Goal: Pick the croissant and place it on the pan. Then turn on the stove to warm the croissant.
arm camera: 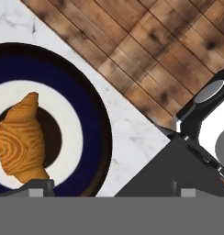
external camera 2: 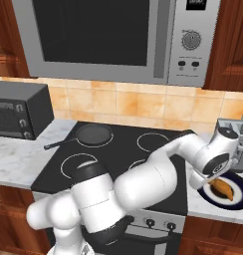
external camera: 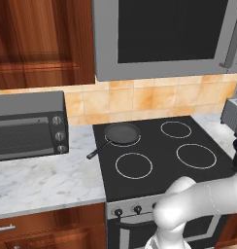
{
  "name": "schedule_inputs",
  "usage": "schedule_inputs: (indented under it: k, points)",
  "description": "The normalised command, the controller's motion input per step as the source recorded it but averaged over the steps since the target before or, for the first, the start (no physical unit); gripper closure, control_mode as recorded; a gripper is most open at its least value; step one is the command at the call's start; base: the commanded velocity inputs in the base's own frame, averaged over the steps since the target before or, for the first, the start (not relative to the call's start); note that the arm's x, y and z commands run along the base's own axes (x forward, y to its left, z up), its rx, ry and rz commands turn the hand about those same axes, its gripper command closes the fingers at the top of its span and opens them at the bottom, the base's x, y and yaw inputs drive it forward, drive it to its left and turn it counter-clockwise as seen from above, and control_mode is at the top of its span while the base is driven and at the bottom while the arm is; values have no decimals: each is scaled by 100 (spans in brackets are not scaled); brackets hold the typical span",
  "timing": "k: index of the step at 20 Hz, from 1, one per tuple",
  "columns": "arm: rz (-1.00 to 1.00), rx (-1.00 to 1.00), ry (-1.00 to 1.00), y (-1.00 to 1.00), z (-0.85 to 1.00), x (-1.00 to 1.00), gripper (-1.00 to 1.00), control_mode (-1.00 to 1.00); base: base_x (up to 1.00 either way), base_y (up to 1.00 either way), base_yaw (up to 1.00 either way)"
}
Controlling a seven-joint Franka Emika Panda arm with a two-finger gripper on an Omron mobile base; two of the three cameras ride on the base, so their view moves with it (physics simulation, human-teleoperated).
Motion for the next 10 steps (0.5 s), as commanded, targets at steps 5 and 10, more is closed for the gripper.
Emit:
schedule_inputs:
  k: [5,10]
  points:
    - [-14,-3,0,0,-27,10,-100,-100,0,0,0]
    - [-8,-4,0,0,-15,11,-100,-100,0,0,0]
